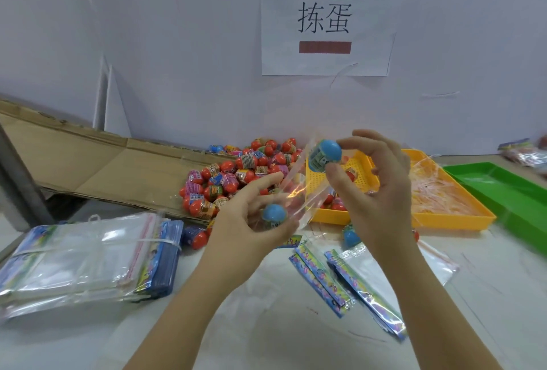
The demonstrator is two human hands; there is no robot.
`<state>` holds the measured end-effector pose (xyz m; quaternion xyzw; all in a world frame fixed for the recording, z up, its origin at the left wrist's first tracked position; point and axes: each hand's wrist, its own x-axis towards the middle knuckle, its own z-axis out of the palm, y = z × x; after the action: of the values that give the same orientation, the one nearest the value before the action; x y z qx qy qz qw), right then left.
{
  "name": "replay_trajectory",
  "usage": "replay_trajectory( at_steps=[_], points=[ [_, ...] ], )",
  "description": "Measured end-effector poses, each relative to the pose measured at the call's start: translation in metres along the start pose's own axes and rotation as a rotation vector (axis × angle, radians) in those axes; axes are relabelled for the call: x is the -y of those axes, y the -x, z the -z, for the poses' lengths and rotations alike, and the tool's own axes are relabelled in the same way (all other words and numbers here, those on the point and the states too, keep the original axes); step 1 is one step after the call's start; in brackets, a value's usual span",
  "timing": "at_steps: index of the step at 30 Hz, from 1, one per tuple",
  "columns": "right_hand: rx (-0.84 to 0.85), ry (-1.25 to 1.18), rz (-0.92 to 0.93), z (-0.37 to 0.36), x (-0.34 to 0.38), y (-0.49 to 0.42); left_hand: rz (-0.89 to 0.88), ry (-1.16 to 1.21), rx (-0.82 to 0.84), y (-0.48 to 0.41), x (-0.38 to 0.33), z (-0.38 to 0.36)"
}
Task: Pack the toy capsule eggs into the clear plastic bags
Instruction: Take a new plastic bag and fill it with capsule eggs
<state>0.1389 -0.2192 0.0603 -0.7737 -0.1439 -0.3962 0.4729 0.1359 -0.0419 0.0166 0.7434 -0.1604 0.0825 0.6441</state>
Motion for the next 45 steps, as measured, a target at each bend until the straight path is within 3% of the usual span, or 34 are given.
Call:
replay_trajectory(
  at_steps=[9, 14, 18, 21, 25, 32, 37, 39, 40, 43, 45],
  points=[
    [0.125, -0.044, -0.108, 0.005, 0.004, -0.002, 0.03, 0.098, 0.049, 0.001, -0.006, -0.001],
    [0.101, -0.339, -0.198, 0.001, 0.005, -0.002, 0.084, 0.276, 0.005, -0.002, -0.008, 0.001],
    [0.388, -0.513, -0.496, -0.002, 0.0, -0.004, 0.091, 0.393, -0.04, -0.004, -0.01, 0.004],
    [0.59, -0.512, -0.553, -0.006, -0.001, -0.001, 0.091, 0.411, -0.042, -0.003, -0.012, 0.006],
    [0.525, -0.656, -0.521, -0.008, 0.0, 0.001, 0.118, 0.395, -0.04, -0.002, -0.014, 0.007],
    [0.473, -0.512, -0.407, -0.018, 0.002, 0.008, 0.133, 0.285, -0.017, -0.003, -0.015, 0.01],
    [0.373, -0.574, -0.577, -0.034, -0.012, 0.014, 0.115, 0.329, -0.179, -0.007, -0.013, 0.016],
    [0.3, -0.41, -0.6, -0.037, -0.018, 0.016, 0.138, 0.378, -0.258, -0.01, -0.01, 0.019],
    [0.3, -0.211, -0.506, -0.037, -0.024, 0.018, 0.155, 0.403, -0.28, -0.01, -0.01, 0.021],
    [0.499, 0.499, -0.108, -0.04, -0.04, 0.03, 0.182, 0.434, -0.322, -0.011, -0.01, 0.023],
    [0.597, 0.702, -0.038, -0.047, -0.044, 0.036, 0.195, 0.42, -0.333, -0.011, -0.01, 0.023]
  ],
)
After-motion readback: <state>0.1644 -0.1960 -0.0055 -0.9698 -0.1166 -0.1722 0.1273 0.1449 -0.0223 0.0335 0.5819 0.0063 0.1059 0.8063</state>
